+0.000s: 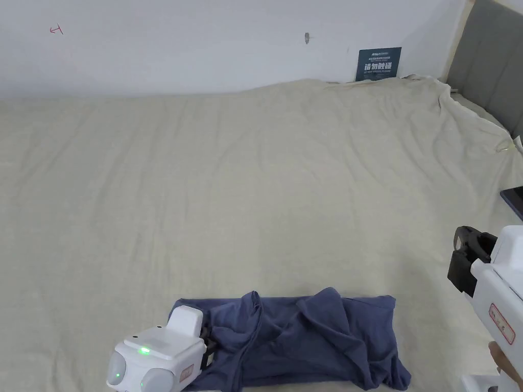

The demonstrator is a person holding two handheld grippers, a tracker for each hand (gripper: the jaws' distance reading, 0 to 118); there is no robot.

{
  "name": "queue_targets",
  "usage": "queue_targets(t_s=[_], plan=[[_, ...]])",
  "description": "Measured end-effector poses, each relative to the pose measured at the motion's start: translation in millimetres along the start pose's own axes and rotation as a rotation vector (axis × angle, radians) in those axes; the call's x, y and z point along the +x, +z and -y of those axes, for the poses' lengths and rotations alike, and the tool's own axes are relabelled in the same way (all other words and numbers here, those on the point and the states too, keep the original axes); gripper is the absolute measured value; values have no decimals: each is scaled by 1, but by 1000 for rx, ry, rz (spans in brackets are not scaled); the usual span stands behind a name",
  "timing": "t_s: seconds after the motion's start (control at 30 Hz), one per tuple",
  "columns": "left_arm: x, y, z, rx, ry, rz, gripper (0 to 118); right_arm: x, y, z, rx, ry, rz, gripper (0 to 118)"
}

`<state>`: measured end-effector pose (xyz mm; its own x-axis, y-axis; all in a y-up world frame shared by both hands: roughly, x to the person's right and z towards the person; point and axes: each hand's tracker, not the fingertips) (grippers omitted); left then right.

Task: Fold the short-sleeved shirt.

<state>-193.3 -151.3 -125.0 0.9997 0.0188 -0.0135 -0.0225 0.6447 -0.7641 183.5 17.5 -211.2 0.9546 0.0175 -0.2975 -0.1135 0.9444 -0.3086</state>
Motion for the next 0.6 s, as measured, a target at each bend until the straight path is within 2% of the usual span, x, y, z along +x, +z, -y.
queue_targets(t_s=[0.23, 0.4, 0.6], plan=[[34, 2, -3, 37, -4, 94, 0, 2, 1, 0, 0, -7, 5, 0], [65, -9, -2, 24, -36, 125, 0, 4, 3, 2, -1, -9, 7, 0], [72, -17, -2, 9, -8, 133, 0, 9, 6, 4, -7, -10, 16, 0]])
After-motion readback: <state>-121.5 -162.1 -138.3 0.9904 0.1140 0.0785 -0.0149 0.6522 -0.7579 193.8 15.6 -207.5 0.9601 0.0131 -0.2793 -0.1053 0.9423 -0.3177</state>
